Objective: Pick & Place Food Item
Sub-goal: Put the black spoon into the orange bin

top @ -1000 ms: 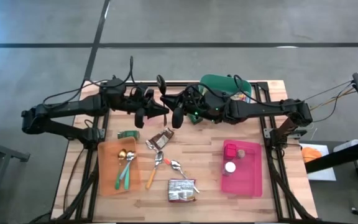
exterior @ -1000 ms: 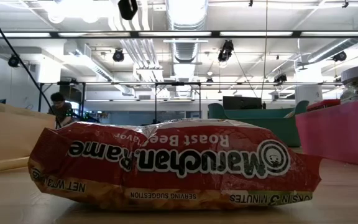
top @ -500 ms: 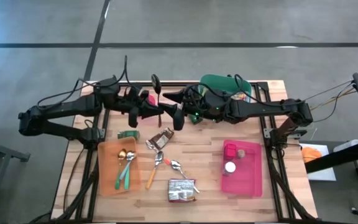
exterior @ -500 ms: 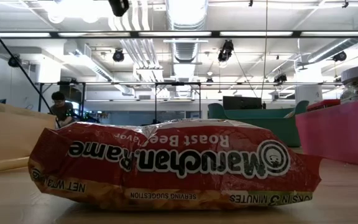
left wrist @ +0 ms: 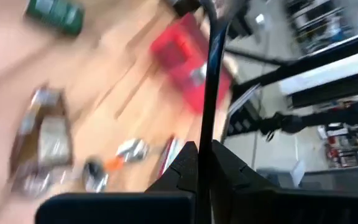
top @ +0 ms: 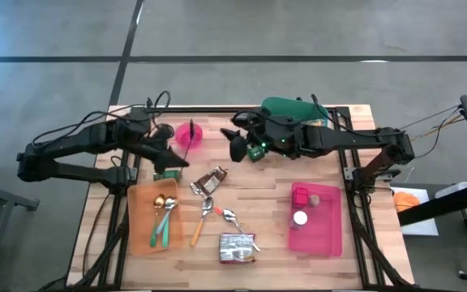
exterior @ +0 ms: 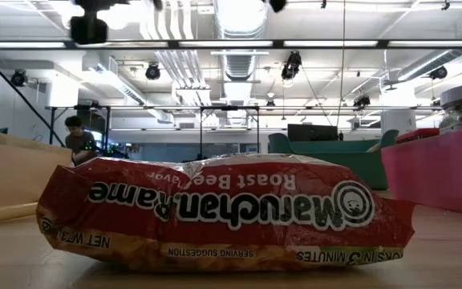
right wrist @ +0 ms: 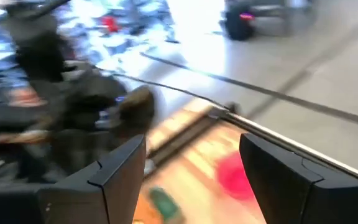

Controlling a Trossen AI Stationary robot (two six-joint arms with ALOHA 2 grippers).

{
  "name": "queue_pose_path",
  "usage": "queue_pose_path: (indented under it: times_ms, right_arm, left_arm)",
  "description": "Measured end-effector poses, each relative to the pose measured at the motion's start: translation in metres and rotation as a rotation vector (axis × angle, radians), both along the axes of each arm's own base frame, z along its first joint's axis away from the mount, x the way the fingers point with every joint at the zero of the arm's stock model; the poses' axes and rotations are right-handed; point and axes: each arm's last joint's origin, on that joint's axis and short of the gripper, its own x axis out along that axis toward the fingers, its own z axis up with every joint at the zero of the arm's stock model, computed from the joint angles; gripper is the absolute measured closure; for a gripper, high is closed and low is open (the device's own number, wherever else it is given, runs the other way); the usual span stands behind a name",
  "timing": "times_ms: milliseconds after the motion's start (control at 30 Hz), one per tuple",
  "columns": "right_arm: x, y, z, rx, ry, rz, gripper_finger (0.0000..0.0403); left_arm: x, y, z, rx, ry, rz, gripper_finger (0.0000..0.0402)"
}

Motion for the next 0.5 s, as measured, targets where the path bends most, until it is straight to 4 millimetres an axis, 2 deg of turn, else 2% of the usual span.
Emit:
queue_pose_path:
  times_ms: [100,333,500]
  right_arm:
    - [-0.008,-0.002,-0.004,0.019,0.07,-0.062,0.0148]
    - [-0.015,-0.001,-0.012,0.025,0.179,-0.062,0.0147]
    - [-0.018,-0.001,-0.018,0.064,0.216,-0.104,0.0147]
  left_arm:
    - [-0.008,-0.005,-0.008,-0.053,0.121,0.011,0.0394]
    - [-0.022,-0.019,-0.025,-0.162,0.388,0.028,0.0394]
    - [-0.025,-0.034,-0.04,-0.24,0.506,0.037,0.0394]
